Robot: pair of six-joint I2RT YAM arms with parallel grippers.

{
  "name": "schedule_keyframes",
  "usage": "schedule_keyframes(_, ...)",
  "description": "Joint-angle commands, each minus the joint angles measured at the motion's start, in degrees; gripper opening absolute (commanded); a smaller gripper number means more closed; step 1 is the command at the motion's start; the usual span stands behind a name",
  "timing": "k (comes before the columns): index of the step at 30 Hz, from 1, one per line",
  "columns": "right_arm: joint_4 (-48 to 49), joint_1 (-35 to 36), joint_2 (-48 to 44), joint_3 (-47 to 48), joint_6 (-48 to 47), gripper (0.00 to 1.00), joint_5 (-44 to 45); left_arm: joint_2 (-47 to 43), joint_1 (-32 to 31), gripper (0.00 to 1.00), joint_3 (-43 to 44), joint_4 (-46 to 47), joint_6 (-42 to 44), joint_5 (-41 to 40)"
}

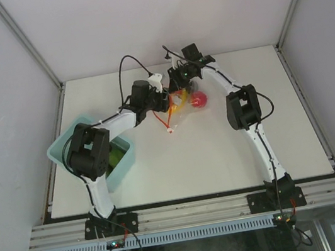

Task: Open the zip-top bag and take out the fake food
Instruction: Pick up the fake fruit from the zipper food storage bag.

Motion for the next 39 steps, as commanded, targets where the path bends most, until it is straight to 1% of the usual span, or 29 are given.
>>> schedule_keyframes(1, -3.46, 0.0, 0.65, 3.11, -2.13, 0.26, 1.09, -4.26, 1.04, 0.59, -2.43, 5.35, -2.75, 3.24)
schedule_keyframes(6, -5.48, -0.04, 0.5, 3.45, -3.02, 0.36, 1.71, -4.66, 1.1, 0.59, -3.9, 6.57, -4.39, 4.74)
schedule_keyframes(11, -6.48, 0.07, 0.65, 3.47, -3.15, 0.46, 2.26, -3.98, 1.23, 0.53, -2.97, 5.23, -5.32, 5.3)
schedule_keyframes(14, -7.07, 0.24, 0.76, 3.5, -3.08, 0.52, 2.3, -3.51, 1.32, 0.52, -2.43, 3.94, -5.37, 5.34)
schedule_keyframes(18, -7.77, 0.34, 0.89, 3.86, -2.54, 0.55, 1.45, -2.68, 1.52, 0.53, -1.6, 2.83, -5.53, 5.74)
schedule_keyframes(21, -8.76, 0.5, 1.13, 4.44, -2.63, 0.55, 0.57, -2.65, 1.65, 0.55, -1.57, 2.84, -5.54, 6.34)
schedule_keyframes(33, -11.1, 0.49, 0.85, 5.21, -2.49, 0.42, -3.63, -2.51, 2.26, 0.67, -2.46, 4.98, -6.11, 11.18)
schedule_keyframes(34, -11.18, 0.58, 0.85, 5.25, -2.48, 0.4, -3.91, -2.37, 2.22, 0.69, -2.47, 5.33, -6.25, 11.43)
schedule_keyframes(36, -11.67, 0.6, 0.85, 5.37, -2.52, 0.38, -4.63, -2.01, 2.22, 0.7, -2.47, 6.06, -6.85, 12.4)
schedule_keyframes(39, -12.76, 0.73, 0.68, 5.54, -2.81, 0.37, -6.77, -1.56, 2.27, 0.71, -2.46, 7.14, -7.62, 13.76)
